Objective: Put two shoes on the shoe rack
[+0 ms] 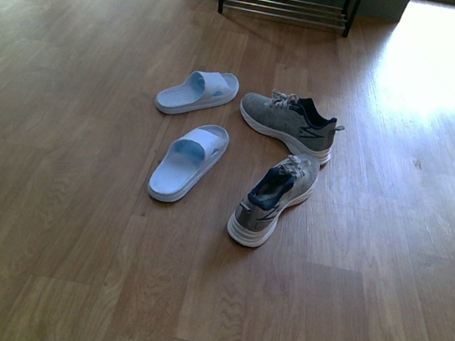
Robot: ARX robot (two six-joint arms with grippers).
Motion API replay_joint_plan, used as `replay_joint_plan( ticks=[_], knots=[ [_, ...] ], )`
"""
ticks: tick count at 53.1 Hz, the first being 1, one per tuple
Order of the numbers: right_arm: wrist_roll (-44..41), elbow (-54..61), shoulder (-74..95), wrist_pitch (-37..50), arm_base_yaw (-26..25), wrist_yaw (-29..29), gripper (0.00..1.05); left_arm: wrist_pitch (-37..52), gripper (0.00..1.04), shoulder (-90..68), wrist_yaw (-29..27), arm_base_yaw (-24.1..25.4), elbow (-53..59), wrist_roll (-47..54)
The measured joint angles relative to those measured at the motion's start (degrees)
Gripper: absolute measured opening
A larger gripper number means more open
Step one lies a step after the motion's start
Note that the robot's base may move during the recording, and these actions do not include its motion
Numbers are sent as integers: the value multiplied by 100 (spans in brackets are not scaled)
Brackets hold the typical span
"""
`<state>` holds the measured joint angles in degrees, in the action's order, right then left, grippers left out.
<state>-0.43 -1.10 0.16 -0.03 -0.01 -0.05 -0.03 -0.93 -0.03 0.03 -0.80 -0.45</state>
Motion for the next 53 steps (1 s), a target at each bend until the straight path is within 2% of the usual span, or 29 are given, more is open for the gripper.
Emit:
replay_joint_plan(
  ticks=[53],
  knots=[
    [2,0,0,0,0,2,96,0,95,0,0,0,0,0]
  ],
)
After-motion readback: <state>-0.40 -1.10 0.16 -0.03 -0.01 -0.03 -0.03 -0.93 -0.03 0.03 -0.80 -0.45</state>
